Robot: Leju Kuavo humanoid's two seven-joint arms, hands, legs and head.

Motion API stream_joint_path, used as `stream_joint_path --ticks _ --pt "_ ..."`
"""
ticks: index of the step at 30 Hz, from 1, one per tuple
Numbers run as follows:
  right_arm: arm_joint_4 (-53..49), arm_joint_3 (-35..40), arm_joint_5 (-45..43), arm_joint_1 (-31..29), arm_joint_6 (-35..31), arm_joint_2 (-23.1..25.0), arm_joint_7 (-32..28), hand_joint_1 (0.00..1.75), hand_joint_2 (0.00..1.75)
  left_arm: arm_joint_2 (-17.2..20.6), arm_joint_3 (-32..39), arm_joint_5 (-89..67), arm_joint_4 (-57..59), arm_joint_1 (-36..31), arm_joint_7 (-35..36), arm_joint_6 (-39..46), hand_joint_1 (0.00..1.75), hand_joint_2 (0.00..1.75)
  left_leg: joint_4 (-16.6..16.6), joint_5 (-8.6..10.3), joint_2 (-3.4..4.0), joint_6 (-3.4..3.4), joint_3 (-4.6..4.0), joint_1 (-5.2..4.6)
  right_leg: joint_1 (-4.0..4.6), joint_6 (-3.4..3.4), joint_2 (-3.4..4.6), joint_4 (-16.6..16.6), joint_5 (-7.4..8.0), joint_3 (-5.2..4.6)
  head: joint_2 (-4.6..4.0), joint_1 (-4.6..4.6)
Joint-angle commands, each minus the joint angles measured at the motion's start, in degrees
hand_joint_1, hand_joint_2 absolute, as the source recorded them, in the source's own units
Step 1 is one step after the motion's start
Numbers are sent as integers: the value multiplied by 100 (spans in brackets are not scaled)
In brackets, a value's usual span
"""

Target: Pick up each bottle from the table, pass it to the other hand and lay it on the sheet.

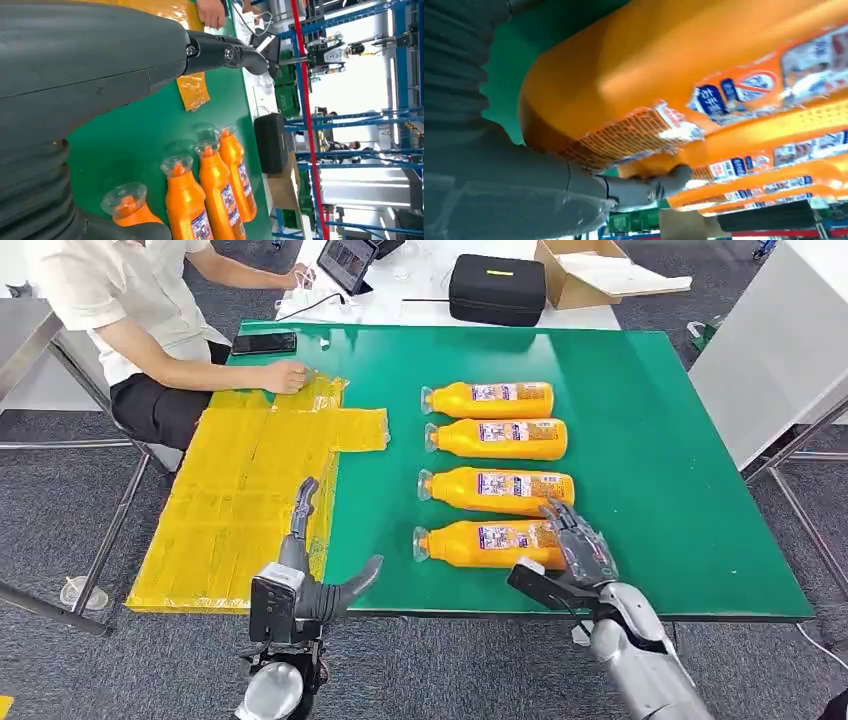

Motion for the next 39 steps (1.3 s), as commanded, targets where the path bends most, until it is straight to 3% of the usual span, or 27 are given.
stream_joint_path --ticks 1,9,10,11,12,13,23,36,39 --pt "674 446 186 -433 316 -181 220 0 175 123 -133 -86 316 -294 137 -44 0 175 -4 -5 9 1 21 -1 2 -7 3 -4 -3 19 -2 2" --pt "487 621 -3 -487 715 -331 111 0 175 87 -175 -99 322 -314 167 -154 0 175 -4 -13 14 4 48 1 5 -12 2 -6 -9 45 -2 2" --pt "444 616 -46 -454 677 -330 47 7 175 80 -172 -95 322 -310 162 -152 0 175 -5 -8 9 3 38 -1 2 -9 -1 -5 -7 36 -2 2" --pt "402 599 -103 -407 609 -313 -25 127 175 76 -168 -88 329 -312 153 -149 0 175 -4 -10 6 3 42 1 4 -10 -4 -5 -9 41 -2 2" --pt "391 571 -194 -388 584 -265 -93 141 175 74 -156 -76 334 -318 142 -143 0 175 -5 -7 7 2 37 1 4 -9 -1 -6 -6 35 -2 0" --pt "416 595 -200 -399 612 -255 -98 175 175 74 -158 -71 344 -324 135 -142 0 175 -4 -13 9 3 51 0 4 -12 -2 -5 -12 49 -2 2" --pt "163 624 -683 -196 381 -71 -825 175 175 85 -186 -13 364 -364 80 -184 0 175 -6 -9 10 1 45 3 6 -10 0 -7 -7 41 -2 2" --pt "-160 246 -1209 -15 259 219 -996 175 175 29 12 563 168 -217 -190 -123 0 175 -3 -10 15 1 35 1 4 -10 7 -3 -6 33 -2 -2" --pt "-289 1 -1426 82 12 398 -1011 175 175 -86 252 879 -283 -16 -448 361 0 175 -1 -18 25 1 47 0 4 -14 15 -1 -11 41 -2 0"
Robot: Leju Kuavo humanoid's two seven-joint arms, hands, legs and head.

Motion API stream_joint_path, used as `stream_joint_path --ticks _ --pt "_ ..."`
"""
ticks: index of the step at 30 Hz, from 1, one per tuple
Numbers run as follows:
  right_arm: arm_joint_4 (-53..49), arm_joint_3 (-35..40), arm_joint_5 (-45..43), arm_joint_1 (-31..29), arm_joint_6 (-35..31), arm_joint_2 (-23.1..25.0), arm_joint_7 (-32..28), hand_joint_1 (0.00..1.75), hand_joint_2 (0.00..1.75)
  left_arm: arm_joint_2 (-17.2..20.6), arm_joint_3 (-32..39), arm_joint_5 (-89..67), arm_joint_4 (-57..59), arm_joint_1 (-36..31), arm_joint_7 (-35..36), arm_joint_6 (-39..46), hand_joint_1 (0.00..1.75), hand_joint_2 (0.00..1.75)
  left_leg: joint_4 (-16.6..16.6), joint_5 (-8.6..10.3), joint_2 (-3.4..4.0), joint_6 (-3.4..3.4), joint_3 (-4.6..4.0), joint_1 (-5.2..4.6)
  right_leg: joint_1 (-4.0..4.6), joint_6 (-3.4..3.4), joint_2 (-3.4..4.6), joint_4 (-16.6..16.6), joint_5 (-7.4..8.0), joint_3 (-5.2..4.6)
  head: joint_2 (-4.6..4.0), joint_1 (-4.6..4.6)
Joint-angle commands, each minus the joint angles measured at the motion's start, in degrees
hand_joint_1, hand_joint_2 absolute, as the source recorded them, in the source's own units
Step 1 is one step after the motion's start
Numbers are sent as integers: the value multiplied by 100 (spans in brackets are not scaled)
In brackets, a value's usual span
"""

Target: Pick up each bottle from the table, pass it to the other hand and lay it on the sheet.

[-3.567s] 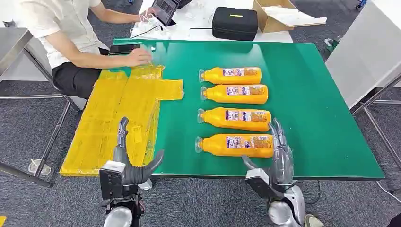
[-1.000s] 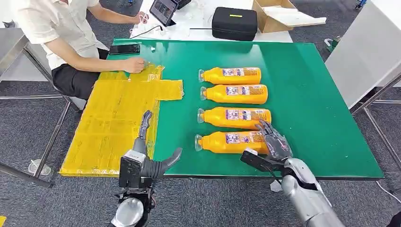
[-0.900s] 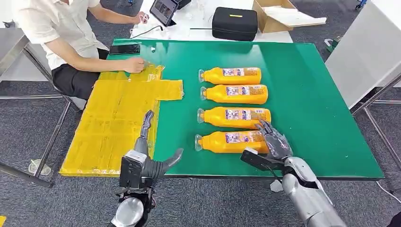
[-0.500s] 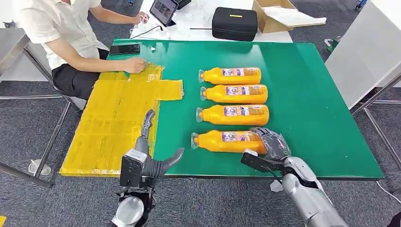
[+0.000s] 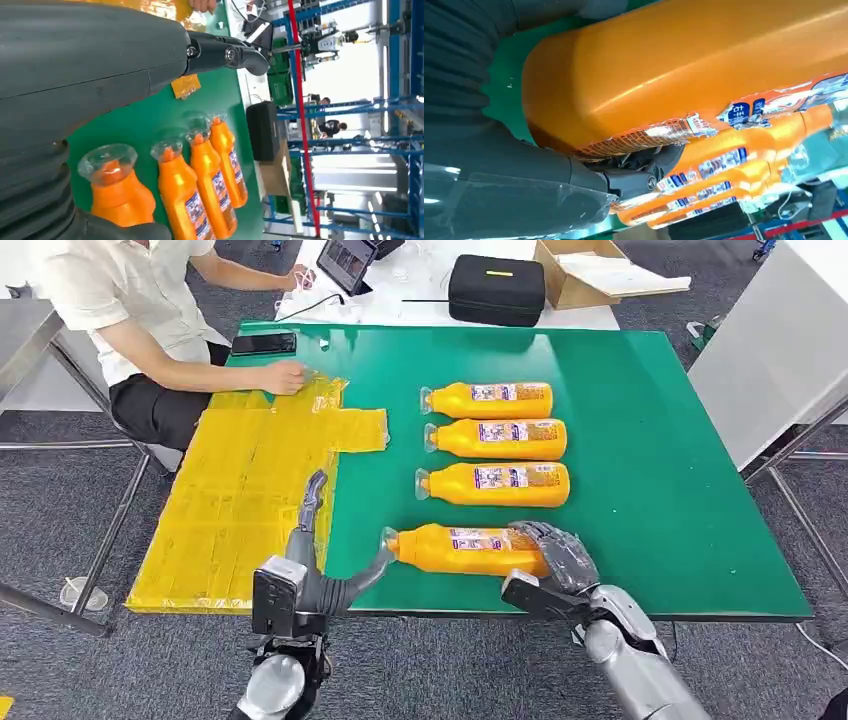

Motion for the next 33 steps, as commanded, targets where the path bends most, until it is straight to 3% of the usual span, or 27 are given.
stream_joint_path --ticks 1,4,8,14,20,26,33 --pt "-226 -456 -353 100 -333 463 -47 175 175 -53 300 556 -461 187 -345 595 0 175 2 -14 20 1 24 2 5 -11 12 0 -8 20 0 2" --pt "-485 -724 -588 294 -616 632 -74 175 175 74 225 511 -1252 452 -345 1086 0 175 3 -23 24 0 37 1 5 -15 14 3 -17 29 0 0" --pt "-1051 -1019 -810 748 -915 768 -189 175 175 307 61 736 -1794 916 -345 781 0 175 -2 -20 17 1 36 0 3 -14 10 0 -18 30 0 0" --pt "-1745 -1253 -1075 1251 -969 1027 -540 175 175 561 -218 1786 -1029 979 -115 -127 0 175 -11 -19 6 3 36 -1 2 -4 1 -7 -24 32 0 0" --pt "-1563 -611 -1232 781 -548 1162 -674 175 175 478 -207 2718 -139 601 327 -1263 0 175 -9 -14 17 3 20 -1 0 1 15 -6 -12 14 0 0" --pt "-1203 109 -1588 265 49 1401 -790 175 175 267 -169 2421 364 153 320 -1538 0 175 -6 -14 31 2 36 0 3 -6 25 -4 -11 25 0 0" --pt "-694 671 -1684 77 356 1594 -772 175 175 126 -39 2157 169 -110 79 -1263 0 175 -4 -24 25 4 62 4 9 -15 14 -5 -22 54 0 0"
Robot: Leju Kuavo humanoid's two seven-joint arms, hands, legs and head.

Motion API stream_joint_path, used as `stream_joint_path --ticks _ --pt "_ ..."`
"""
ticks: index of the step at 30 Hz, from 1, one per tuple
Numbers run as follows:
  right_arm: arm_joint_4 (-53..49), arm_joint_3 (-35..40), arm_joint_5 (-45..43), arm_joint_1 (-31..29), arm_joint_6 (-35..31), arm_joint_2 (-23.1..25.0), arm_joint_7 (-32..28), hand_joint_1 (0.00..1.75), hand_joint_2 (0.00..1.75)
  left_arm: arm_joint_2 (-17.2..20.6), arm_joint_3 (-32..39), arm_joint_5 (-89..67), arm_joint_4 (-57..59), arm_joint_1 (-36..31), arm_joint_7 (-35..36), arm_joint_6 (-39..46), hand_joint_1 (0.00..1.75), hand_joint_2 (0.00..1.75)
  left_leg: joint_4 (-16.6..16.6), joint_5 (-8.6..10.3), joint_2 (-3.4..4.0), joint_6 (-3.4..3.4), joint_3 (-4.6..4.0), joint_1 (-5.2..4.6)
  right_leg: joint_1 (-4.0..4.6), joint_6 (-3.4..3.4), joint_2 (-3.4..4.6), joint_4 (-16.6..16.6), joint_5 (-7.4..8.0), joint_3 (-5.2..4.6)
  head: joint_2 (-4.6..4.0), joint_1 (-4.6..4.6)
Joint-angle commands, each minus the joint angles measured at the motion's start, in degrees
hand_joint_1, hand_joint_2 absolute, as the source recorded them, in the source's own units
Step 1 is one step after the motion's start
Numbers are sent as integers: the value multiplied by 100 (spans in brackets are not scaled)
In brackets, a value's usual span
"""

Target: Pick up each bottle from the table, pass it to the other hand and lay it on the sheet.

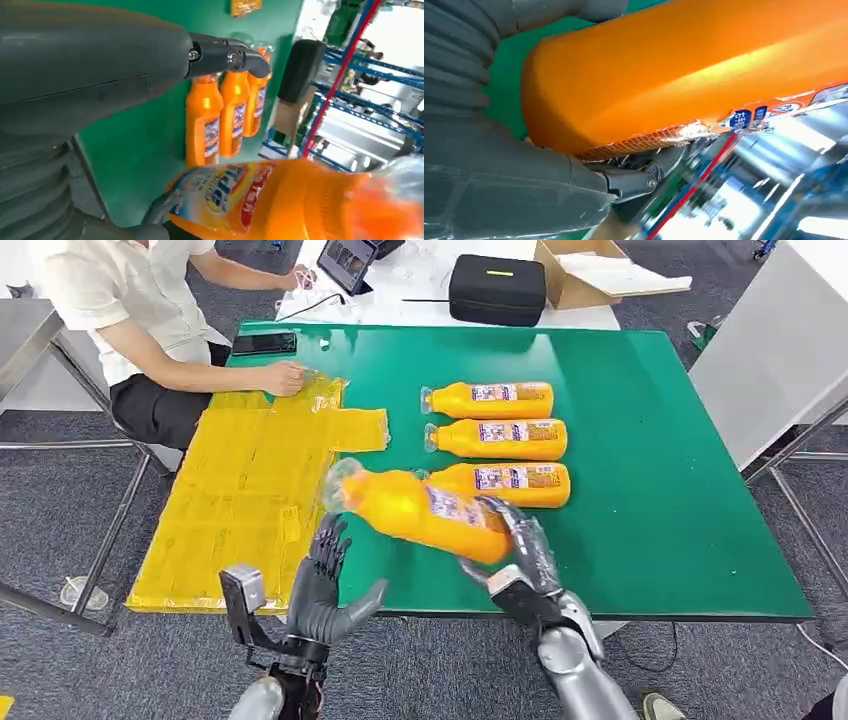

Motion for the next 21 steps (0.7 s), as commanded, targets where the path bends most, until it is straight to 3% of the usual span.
stream_joint_path --ticks 1,12,21 --pt "929 856 -130 -506 235 262 11 175 175 -68 48 -294 360 -536 -233 245 0 175 -4 -14 23 2 38 1 5 -11 15 -7 -7 32 0 0" --pt "1692 1037 -438 -557 262 450 -89 175 175 -78 279 1004 -158 -373 136 -803 0 175 -3 -13 17 2 29 1 4 -11 8 -4 -8 25 0 0" --pt "1819 985 -525 -649 317 486 -136 175 175 -25 89 1219 130 -486 377 -1193 0 175 -5 -9 9 3 24 0 2 -9 2 -5 -7 23 0 0"
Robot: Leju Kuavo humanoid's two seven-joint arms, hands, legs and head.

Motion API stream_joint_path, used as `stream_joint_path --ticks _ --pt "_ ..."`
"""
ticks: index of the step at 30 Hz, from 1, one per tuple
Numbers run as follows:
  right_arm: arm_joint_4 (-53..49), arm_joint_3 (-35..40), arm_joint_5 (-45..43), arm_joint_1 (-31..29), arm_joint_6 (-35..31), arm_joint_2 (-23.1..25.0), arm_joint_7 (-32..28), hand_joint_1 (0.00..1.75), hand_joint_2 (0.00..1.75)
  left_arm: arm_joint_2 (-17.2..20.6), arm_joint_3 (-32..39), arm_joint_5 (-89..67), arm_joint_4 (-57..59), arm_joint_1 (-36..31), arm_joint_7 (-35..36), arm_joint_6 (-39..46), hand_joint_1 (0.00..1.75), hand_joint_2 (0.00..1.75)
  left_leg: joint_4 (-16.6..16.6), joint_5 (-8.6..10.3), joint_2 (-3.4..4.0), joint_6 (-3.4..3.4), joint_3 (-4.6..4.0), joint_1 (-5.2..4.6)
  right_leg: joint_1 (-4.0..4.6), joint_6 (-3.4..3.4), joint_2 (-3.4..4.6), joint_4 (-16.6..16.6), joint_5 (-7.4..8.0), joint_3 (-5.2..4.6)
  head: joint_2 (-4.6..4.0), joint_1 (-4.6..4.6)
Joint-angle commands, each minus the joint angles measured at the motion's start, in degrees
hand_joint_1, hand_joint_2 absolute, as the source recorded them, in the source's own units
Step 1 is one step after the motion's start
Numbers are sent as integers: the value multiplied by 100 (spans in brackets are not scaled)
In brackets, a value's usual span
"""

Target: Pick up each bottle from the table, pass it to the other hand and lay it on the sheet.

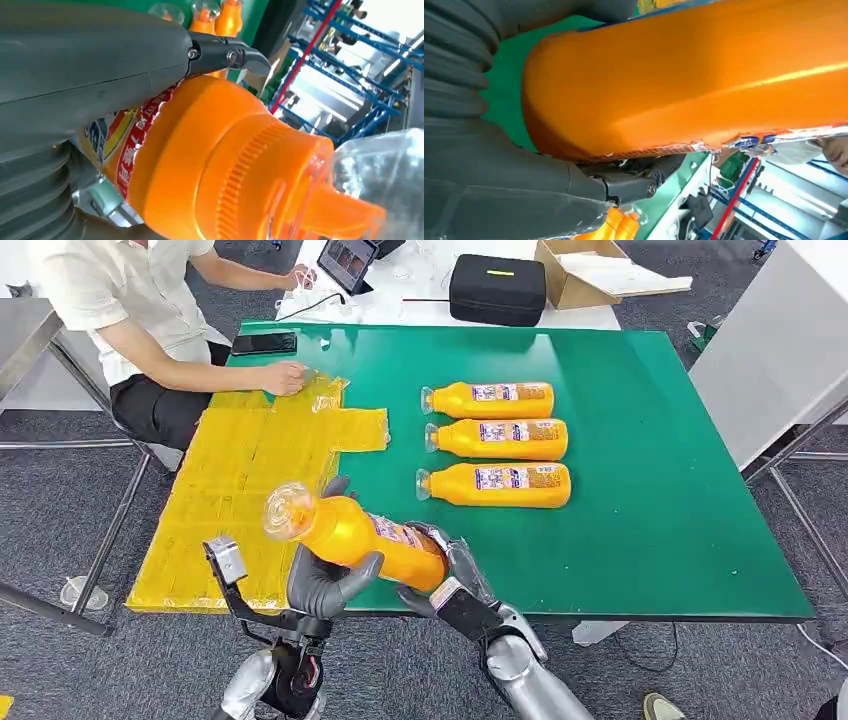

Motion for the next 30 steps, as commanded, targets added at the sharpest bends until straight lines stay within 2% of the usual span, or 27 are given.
stream_joint_path --ticks 1,2,3,6,7,8,9,11,12,14,15,16,18,19,21,22,23,24,26,27,28,29,30 --pt "643 68 -50 -320 38 51 -26 175 175 111 -84 82 309 -192 154 -194 0 175 -5 -14 14 3 43 0 4 -11 5 -6 -10 40 0 0" --pt "643 68 -50 -320 38 51 -26 175 175 111 -84 82 309 -192 154 -194 0 175 -5 -8 10 2 28 -1 2 -8 3 -6 -6 26 0 2" --pt "643 68 -50 -320 38 51 -26 175 175 111 -84 82 309 -192 154 -194 0 175 -5 -25 22 4 68 1 6 -17 9 -7 -19 64 0 0" --pt "639 90 -43 -343 48 48 -61 175 175 113 -158 91 439 -256 154 -353 0 175 -4 -7 8 1 22 0 3 -7 2 -5 -5 21 0 2" --pt "634 99 -42 -360 52 51 -71 175 175 82 -198 0 590 -316 109 -292 0 175 -5 -13 11 2 38 -1 3 -11 3 -5 -10 35 0 0" --pt "609 104 -39 -360 39 52 -87 175 175 69 -270 -127 712 -377 80 -232 38 175 -5 -16 15 3 48 -1 3 -13 5 -4 -13 45 0 2" --pt "580 106 -49 -360 43 54 -94 175 175 38 -272 -184 815 -405 9 -184 175 175 -5 -11 11 2 35 -1 2 -10 3 -5 -8 33 0 2" --pt "511 124 -54 -361 57 46 -96 164 175 -9 -259 -148 940 -448 -24 -209 175 175 -4 -9 6 3 33 -1 3 -10 -2 -4 -8 31 0 2" --pt "460 122 -69 -352 50 47 -93 148 175 -19 -247 -190 964 -464 -96 -161 175 175 -4 -14 10 4 45 -2 3 -12 0 -4 -12 43 0 2" --pt "402 132 -93 -362 66 43 -77 136 175 -34 -251 -338 962 -496 -214 -2 175 175 -1 -14 13 4 41 -1 3 -12 3 -3 -11 38 0 2" --pt "397 131 -93 -372 65 46 -77 113 175 -39 -251 -338 958 -503 -214 -2 175 175 -2 -9 9 4 27 -2 1 -9 2 -2 -7 24 0 2" --pt "379 156 -102 -394 91 43 -57 77 175 -49 -249 -352 953 -513 -222 15 175 175 0 -14 14 4 38 -1 3 -11 4 -2 -11 35 0 2" --pt "364 154 -124 -398 97 65 -45 61 175 -52 -245 -352 943 -511 -222 19 175 175 0 -26 21 5 64 -1 5 -17 7 -2 -20 60 0 0" --pt "334 146 -167 -369 111 78 -30 79 175 -57 -214 -345 925 -490 -226 59 175 175 -3 -6 9 2 20 -2 1 -7 3 -2 -4 17 0 2" --pt "318 153 -213 -321 112 93 -18 124 175 -54 -173 -291 886 -461 -185 92 175 175 -1 -20 22 3 47 -1 3 -14 11 -1 -14 42 0 0" --pt "351 160 -233 -281 121 92 -7 91 175 -38 -147 -295 888 -446 -168 140 175 175 -3 -14 16 2 35 -1 2 -11 8 -2 -10 30 0 0" --pt "394 162 -255 -259 123 91 -11 16 175 -21 -129 -292 887 -433 -166 138 175 175 -2 -19 17 2 45 0 4 -14 7 -2 -14 41 0 0" --pt "423 135 -268 -226 68 101 -28 0 175 -14 -81 -309 858 -411 -206 194 175 175 -5 -10 9 1 30 -1 2 -9 2 -4 -8 27 0 0" --pt "445 145 -247 -193 14 91 -65 0 175 7 -38 -341 791 -389 -228 250 175 175 -5 -11 14 1 31 0 4 -9 7 -6 -7 28 0 0" --pt "407 56 -197 -121 -280 114 -165 0 175 19 29 -476 708 -354 -279 475 175 175 -5 -19 19 2 49 0 4 -13 9 -5 -13 44 0 0" --pt "371 -38 -159 -36 -561 148 -214 0 175 40 96 -546 587 -299 -304 600 175 175 -5 -11 11 2 31 1 4 -9 4 -6 -7 29 0 2" --pt "362 -39 -160 -26 -558 133 -214 0 175 57 113 -546 562 -298 -303 600 175 175 -4 -15 13 2 40 2 6 -12 4 -6 -11 37 0 0" --pt "267 -184 73 77 -1191 154 -233 0 0 66 223 -791 411 -218 -373 968 175 175 -6 -9 8 2 28 0 3 -9 1 -6 -7 24 0 2"
